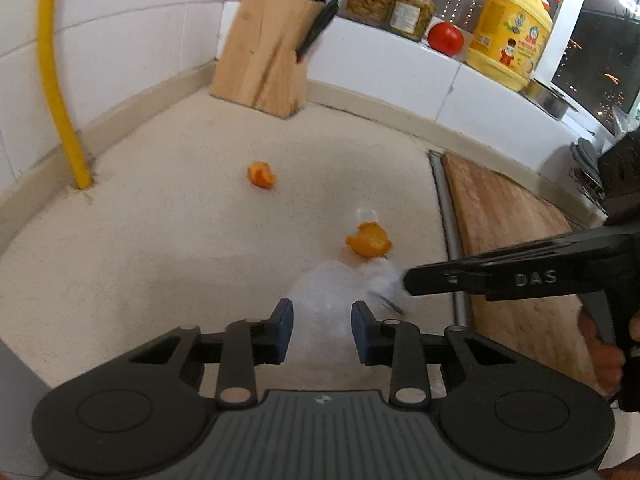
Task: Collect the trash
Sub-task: 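Grasp a clear plastic bag with each gripper, then lift both plastic bags and carry them over the bin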
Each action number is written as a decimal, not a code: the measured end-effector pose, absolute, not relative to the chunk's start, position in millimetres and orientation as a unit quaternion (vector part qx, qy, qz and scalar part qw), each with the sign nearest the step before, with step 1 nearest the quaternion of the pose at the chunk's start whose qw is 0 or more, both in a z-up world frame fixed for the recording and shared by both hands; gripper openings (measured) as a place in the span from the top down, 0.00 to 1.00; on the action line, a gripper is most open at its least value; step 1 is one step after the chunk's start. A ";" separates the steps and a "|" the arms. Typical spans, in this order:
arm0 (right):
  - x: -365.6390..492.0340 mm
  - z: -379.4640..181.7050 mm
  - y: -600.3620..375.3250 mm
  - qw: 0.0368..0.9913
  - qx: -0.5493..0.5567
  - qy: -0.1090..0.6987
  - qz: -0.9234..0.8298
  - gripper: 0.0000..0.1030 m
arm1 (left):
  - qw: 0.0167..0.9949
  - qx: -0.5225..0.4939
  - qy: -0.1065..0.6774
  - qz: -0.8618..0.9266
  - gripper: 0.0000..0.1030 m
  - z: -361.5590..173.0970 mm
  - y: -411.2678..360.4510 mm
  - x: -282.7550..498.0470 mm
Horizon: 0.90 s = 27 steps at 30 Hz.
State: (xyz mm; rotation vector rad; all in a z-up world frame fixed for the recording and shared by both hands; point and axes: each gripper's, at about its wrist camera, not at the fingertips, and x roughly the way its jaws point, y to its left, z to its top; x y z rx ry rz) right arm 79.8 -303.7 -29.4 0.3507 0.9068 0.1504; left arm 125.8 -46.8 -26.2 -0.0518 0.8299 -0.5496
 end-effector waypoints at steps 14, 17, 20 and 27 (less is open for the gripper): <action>96.8 -50.8 -306.9 0.871 0.208 0.442 0.040 0.41 | 0.860 -0.041 0.427 -0.275 0.49 -53.7 -57.4 142.2; 96.0 -53.2 -303.3 0.872 0.201 0.444 0.039 0.48 | 0.864 -0.030 0.420 -0.276 0.62 -52.7 -62.2 138.3; 93.8 -50.0 -302.5 0.874 0.197 0.442 0.042 0.54 | 0.864 -0.030 0.415 -0.284 0.75 -48.6 -64.0 134.7; 85.5 -34.2 -297.3 0.886 0.190 0.420 0.044 0.64 | 0.873 -0.033 0.393 -0.286 0.81 -34.4 -55.0 129.0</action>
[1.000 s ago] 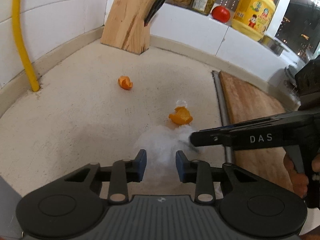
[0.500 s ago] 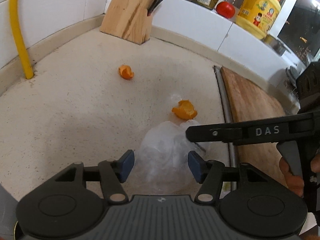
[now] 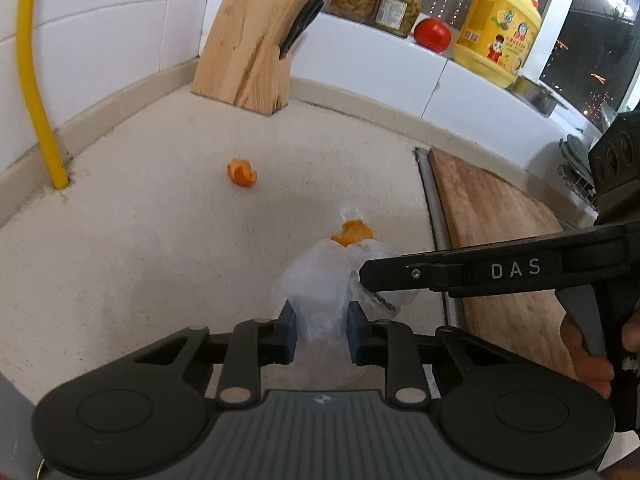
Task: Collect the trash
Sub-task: 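Lift both plastic bags and carry them over the bin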
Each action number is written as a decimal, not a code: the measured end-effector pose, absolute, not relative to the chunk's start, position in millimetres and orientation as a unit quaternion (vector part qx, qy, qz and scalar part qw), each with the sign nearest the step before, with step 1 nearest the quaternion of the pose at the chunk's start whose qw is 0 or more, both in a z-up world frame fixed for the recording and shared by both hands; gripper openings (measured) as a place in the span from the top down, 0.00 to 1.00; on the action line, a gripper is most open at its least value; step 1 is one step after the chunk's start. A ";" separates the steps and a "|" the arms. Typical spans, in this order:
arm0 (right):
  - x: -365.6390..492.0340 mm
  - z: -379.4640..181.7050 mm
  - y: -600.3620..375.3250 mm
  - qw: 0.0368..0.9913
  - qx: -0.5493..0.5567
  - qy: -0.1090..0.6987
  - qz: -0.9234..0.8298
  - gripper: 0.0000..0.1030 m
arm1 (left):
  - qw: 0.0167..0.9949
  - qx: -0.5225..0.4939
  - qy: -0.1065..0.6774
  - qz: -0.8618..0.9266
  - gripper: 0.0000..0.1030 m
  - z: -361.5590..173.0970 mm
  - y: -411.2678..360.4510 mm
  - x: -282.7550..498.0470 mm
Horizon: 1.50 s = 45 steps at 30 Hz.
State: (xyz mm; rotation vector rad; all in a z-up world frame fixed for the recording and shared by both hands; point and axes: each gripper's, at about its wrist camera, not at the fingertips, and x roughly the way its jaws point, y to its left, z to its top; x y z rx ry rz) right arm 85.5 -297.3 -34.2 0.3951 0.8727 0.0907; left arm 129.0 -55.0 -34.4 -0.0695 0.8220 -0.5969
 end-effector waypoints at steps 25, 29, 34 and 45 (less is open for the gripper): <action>108.0 4.3 -202.3 0.904 0.138 0.384 0.128 0.69 | 0.920 -0.066 0.337 -0.189 0.81 -4.0 48.8 90.5; 114.2 3.2 -172.5 0.899 0.126 0.388 0.157 0.69 | 0.926 -0.075 0.333 -0.161 0.81 -4.7 73.5 76.6; 119.0 2.7 -135.0 0.892 0.109 0.393 0.192 0.69 | 0.932 -0.086 0.328 -0.125 0.81 -5.6 103.3 57.7; 121.0 -8.5 -60.8 0.870 0.080 0.413 0.258 0.69 | 0.935 -0.109 0.334 -0.053 0.81 -17.5 159.0 17.2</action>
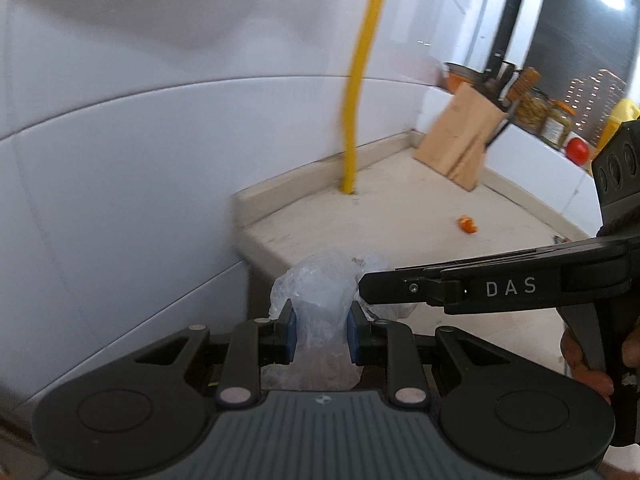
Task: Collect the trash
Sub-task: 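Lift both plastic bags and carry them over the bin, then lower the bags into the bin and open both grippers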
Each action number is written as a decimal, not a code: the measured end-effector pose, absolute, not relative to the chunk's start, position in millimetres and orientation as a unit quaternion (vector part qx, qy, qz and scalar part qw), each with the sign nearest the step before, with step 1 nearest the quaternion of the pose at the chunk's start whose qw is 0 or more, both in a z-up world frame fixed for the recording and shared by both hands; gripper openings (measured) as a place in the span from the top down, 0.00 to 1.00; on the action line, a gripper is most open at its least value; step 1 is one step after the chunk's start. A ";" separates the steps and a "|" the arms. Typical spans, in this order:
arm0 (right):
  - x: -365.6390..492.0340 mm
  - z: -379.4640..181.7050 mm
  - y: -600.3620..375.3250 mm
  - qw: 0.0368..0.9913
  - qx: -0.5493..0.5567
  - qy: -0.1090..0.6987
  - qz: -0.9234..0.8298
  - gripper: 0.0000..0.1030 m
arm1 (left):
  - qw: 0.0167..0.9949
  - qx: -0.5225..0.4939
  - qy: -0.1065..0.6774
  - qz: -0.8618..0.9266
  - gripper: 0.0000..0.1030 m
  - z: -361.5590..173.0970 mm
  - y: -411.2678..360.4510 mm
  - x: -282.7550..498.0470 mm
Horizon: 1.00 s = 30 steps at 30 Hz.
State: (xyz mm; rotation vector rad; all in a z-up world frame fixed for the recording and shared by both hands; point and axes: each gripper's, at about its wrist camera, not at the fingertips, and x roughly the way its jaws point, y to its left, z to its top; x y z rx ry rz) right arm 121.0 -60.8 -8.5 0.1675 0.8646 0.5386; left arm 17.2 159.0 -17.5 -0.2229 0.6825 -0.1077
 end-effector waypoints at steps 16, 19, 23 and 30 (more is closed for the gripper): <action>125.8 -41.6 -2.4 0.844 0.051 0.459 0.273 0.68 | 0.922 -0.136 0.362 -0.012 0.81 -50.1 195.3 2.3; 126.6 -44.4 2.9 0.842 0.046 0.463 0.271 0.68 | 0.920 -0.144 0.365 -0.011 0.81 -54.4 198.5 4.4; 129.5 -48.4 6.5 0.839 0.040 0.471 0.269 0.68 | 0.918 -0.150 0.368 -0.008 0.81 -58.2 202.3 4.3; 135.1 -55.0 15.8 0.832 0.026 0.483 0.272 0.68 | 0.915 -0.155 0.373 0.006 0.81 -65.5 205.9 4.1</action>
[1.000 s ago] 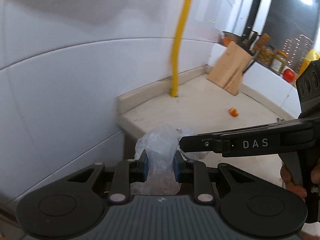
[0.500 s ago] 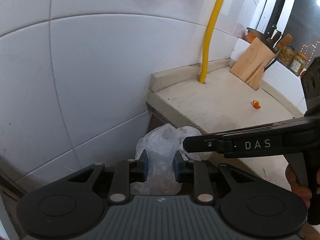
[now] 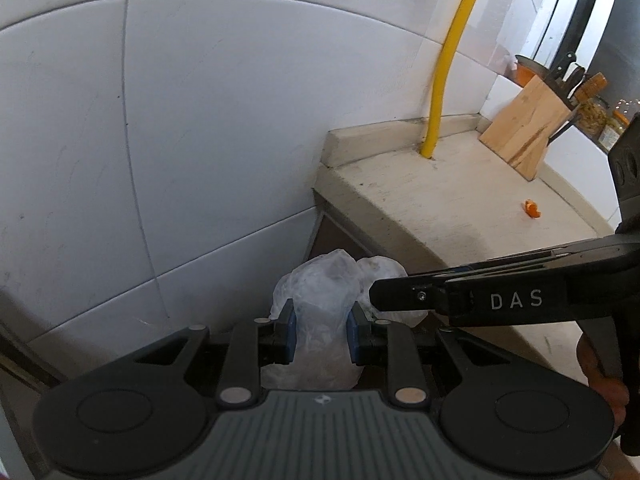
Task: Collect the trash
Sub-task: 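Lower the bags into the bin and open both grippers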
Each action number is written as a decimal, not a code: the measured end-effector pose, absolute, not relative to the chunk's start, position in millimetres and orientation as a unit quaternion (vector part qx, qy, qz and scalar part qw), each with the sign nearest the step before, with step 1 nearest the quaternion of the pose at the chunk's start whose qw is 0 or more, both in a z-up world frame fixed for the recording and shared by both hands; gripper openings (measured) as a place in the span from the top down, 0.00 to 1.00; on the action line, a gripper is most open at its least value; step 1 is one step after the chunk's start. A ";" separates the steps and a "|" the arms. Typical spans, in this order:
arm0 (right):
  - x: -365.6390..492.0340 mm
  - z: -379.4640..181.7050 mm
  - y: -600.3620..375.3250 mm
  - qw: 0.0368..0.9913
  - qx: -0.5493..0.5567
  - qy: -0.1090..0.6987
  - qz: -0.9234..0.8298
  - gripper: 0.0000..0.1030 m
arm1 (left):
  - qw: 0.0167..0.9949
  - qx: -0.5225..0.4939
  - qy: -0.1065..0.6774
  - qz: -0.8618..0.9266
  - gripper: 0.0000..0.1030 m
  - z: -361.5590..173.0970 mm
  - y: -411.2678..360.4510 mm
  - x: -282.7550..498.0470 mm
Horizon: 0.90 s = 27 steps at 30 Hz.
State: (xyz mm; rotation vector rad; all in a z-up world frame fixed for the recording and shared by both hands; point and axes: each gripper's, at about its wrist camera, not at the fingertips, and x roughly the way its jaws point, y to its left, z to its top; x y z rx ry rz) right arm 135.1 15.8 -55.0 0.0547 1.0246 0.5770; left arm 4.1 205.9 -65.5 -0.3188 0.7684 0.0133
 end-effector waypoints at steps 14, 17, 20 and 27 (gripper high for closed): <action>142.5 -58.8 29.7 0.824 0.002 0.495 0.277 0.68 | 0.911 -0.155 0.382 0.024 0.81 -69.5 207.4 5.8; 143.6 -58.1 31.1 0.823 0.002 0.494 0.280 0.68 | 0.912 -0.142 0.384 0.034 0.81 -64.9 203.8 6.2; 145.0 -55.8 32.6 0.823 0.003 0.490 0.286 0.68 | 0.913 -0.136 0.383 0.042 0.81 -61.2 203.5 7.0; 149.1 -49.3 30.9 0.825 0.007 0.479 0.299 0.68 | 0.914 -0.123 0.382 0.057 0.81 -53.3 196.6 12.8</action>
